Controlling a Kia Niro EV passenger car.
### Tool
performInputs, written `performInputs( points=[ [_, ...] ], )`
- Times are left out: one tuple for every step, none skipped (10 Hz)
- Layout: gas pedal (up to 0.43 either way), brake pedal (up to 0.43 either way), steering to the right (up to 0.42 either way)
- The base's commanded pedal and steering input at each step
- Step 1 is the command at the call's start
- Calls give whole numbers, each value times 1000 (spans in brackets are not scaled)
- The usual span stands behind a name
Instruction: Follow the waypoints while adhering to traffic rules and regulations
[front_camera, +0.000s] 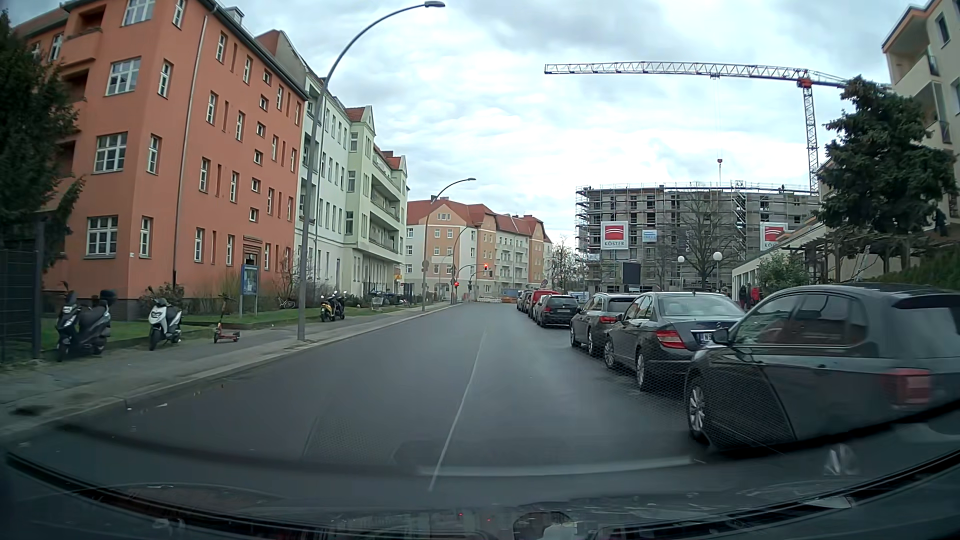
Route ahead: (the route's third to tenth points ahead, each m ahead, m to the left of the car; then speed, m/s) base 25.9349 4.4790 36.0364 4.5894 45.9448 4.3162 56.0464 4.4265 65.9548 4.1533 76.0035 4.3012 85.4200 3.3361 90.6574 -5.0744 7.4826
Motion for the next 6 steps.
performInputs(
  points=[
    [0,12,4],
    [0,12,4],
    [0,12,4],
    [0,12,4],
    [0,12,4],
    [0,12,4]
  ],
)
